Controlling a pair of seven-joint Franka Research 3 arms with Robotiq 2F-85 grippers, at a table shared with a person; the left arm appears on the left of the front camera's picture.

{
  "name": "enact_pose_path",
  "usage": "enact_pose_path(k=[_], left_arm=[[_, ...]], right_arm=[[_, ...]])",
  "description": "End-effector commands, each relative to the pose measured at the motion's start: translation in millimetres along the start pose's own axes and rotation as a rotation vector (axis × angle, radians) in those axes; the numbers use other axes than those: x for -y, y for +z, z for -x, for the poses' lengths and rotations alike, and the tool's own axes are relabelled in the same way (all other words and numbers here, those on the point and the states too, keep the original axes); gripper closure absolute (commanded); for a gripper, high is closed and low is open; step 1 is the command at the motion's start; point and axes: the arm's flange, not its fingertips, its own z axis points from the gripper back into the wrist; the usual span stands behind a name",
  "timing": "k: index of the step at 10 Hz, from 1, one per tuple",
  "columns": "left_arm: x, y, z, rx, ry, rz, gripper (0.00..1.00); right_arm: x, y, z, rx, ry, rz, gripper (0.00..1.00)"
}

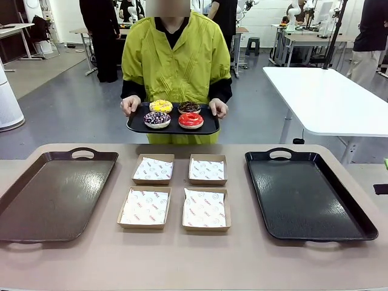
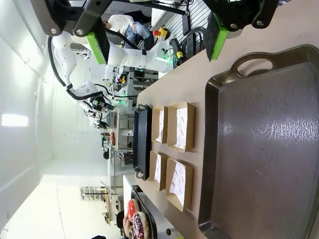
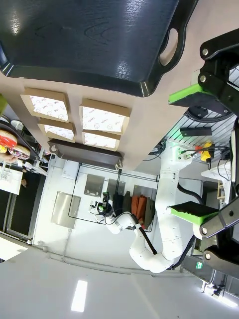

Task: Individually package the donuts and arrange them on the tray.
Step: Pick up one Paper togo box.

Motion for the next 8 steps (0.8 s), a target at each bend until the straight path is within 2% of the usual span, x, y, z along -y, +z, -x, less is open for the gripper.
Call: enact_pose_path(k=[1,4,6,8], left_arm=[[1.5,2.2,1.2,0.005,-0.005,0.006,0.00],[0.0,0.0,0.0,0.000,0.000,0.000,0.00],[49.8,-10.5,-16.3,0.041,-0.036,-0.104,0.00],[111.1,-51.0,-46.8,0.058,-0.076,-0.232,0.00]], right_arm=[[-0.4,0.9,-0.3,0.005,0.006,-0.006,0.00],[-0.4,0.9,-0.3,0.005,0.006,-0.006,0.00],[-0.4,0.9,-0.3,0.005,0.006,-0.006,0.00],[-0.4,0.9,-0.3,0.005,0.006,-0.006,0.00]])
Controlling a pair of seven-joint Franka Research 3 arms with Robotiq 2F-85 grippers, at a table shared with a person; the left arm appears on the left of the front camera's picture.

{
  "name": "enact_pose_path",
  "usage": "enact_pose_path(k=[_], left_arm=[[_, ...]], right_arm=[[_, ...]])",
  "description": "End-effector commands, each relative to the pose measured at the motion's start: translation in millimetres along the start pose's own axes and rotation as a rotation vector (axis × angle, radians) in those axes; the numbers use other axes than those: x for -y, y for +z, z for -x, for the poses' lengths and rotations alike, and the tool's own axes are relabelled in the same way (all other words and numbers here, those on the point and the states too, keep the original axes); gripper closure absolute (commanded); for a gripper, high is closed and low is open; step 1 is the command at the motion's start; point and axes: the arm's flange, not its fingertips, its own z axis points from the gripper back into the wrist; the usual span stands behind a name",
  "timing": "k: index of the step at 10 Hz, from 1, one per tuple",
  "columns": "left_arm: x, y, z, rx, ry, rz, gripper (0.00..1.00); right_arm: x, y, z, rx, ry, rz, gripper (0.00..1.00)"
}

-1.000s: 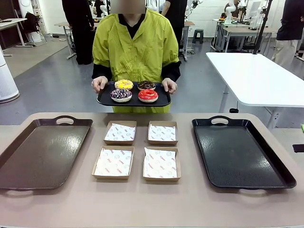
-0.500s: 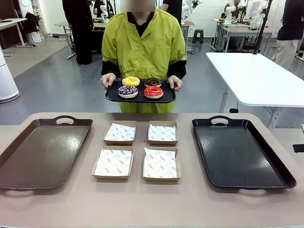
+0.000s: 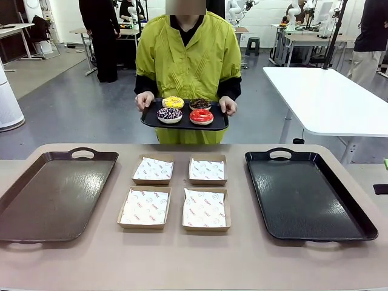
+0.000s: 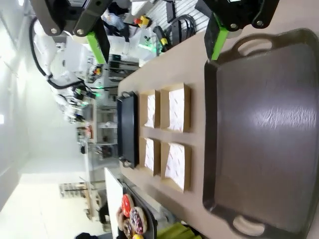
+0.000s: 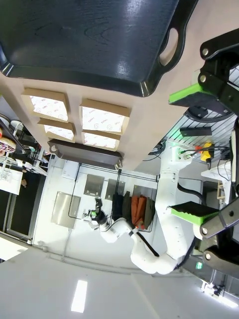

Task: Individually package the donuts and arrange them on the tray.
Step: Pick up one Paper togo box.

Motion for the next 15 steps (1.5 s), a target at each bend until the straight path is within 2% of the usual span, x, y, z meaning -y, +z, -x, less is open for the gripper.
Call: enact_pose_path(k=[1,4,6,9,10,12,15], left_arm=[[68.7,-51.3,-38.6,-0.017,-0.002,-0.154,0.00],[141.3,-164.6,-69.9,-0.018,-0.050,-0.468,0.00],[155.5,-241.2,-72.6,-0.025,-0.105,-0.646,0.00],[144.6,-337.9,-77.3,-0.093,-0.156,-0.849,0.00],[138.0,-357.8,-78.9,-0.106,-0.172,-0.899,0.00],[123.2,-389.4,-88.6,-0.124,-0.193,-0.961,0.00],[99.8,-431.0,-99.0,-0.206,-0.250,-0.967,0.00]], right_arm=[[-0.6,1.3,0.0,0.007,0.007,-0.007,0.00],[-0.6,1.3,0.0,0.007,0.007,-0.007,0.00],[-0.6,1.3,0.0,0.007,0.007,-0.007,0.00],[-0.6,1.3,0.0,0.007,0.007,-0.007,0.00],[-0.6,1.3,0.0,0.007,0.007,-0.007,0.00],[-0.6,1.3,0.0,0.007,0.007,-0.007,0.00],[-0.6,1.3,0.0,0.007,0.007,-0.007,0.00]])
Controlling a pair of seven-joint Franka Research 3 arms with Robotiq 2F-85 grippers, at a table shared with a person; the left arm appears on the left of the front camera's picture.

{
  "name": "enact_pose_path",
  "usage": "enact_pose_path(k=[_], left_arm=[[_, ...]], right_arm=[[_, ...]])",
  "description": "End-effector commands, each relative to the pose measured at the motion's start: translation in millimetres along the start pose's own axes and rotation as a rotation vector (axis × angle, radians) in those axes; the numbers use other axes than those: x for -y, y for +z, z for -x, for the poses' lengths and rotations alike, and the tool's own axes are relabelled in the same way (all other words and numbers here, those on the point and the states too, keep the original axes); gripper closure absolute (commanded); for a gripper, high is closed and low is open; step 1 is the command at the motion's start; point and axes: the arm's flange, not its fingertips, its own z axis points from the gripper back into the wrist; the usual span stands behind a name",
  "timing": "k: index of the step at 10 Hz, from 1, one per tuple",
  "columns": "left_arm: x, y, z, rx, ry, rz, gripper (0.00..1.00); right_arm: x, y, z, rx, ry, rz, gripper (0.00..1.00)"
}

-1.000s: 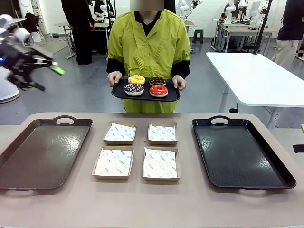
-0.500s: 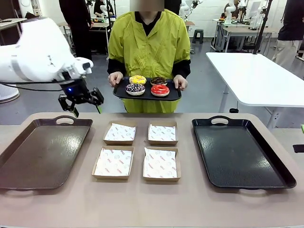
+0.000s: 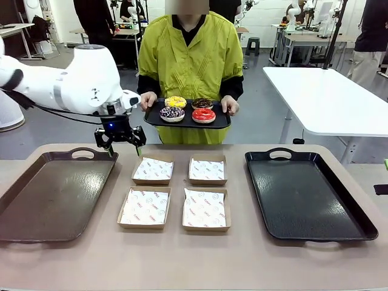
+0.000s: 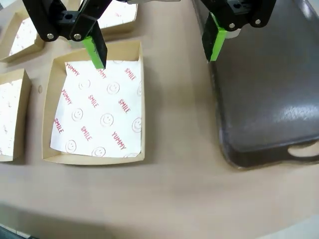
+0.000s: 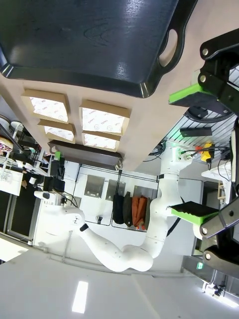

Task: Individually package the donuts and arrange them on the tray.
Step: Pick up one Paper togo box.

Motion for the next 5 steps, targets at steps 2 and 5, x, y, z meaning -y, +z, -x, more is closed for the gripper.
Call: enact_pose_path(k=[2,5], left_arm=[[13.7,-15.2,-15.2,-0.014,-0.078,-0.009,0.00],[6.7,-12.2,-4.1,-0.013,-0.015,-0.002,0.00]], right_arm=[[-0.9,0.1,-0.4,0.004,0.009,-0.011,0.00],[-0.9,0.1,-0.4,0.004,0.009,-0.011,0.00]])
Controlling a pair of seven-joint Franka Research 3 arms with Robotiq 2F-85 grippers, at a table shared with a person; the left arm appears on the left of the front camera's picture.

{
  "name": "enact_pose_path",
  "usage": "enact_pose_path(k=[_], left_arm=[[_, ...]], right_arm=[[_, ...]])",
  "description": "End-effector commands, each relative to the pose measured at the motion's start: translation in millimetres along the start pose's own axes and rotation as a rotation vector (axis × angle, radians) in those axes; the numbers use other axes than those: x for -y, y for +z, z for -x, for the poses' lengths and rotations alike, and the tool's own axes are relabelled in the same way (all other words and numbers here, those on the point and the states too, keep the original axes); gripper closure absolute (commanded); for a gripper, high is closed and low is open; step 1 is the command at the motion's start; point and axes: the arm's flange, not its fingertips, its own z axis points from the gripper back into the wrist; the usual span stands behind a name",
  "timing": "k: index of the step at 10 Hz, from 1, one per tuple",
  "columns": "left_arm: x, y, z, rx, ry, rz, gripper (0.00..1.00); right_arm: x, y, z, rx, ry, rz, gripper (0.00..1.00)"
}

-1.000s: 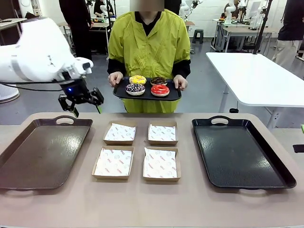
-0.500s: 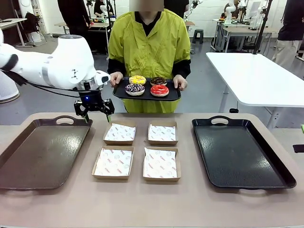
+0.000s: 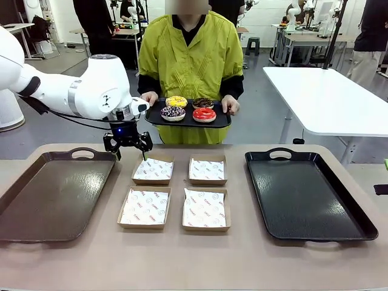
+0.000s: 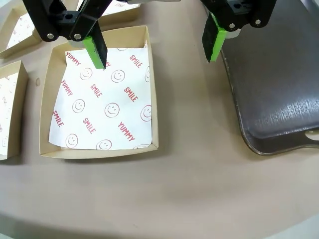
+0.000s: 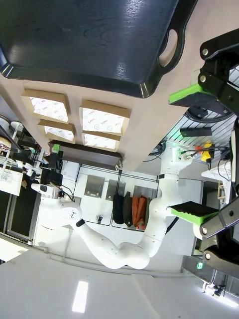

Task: Individually package the donuts and arrange them on the tray.
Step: Pick up one Paper togo box.

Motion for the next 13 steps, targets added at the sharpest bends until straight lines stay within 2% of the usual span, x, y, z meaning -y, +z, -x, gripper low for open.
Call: enact_pose_path(k=[1,5,7,13], left_arm=[[-2.1,5.1,5.1,0.002,0.014,0.000,0.00],[-2.6,2.9,-0.5,0.005,0.004,-0.002,0.00],[-5.1,-1.6,-5.9,-0.002,-0.051,0.012,0.00],[9.1,-28.8,-30.6,-0.066,-0.065,-0.005,0.00]], right_arm=[[-0.9,0.1,-0.4,0.004,0.009,-0.011,0.00],[-0.9,0.1,-0.4,0.004,0.009,-0.011,0.00],[-0.9,0.1,-0.4,0.004,0.009,-0.011,0.00],[-0.9,0.1,-0.4,0.004,0.009,-0.011,0.00]])
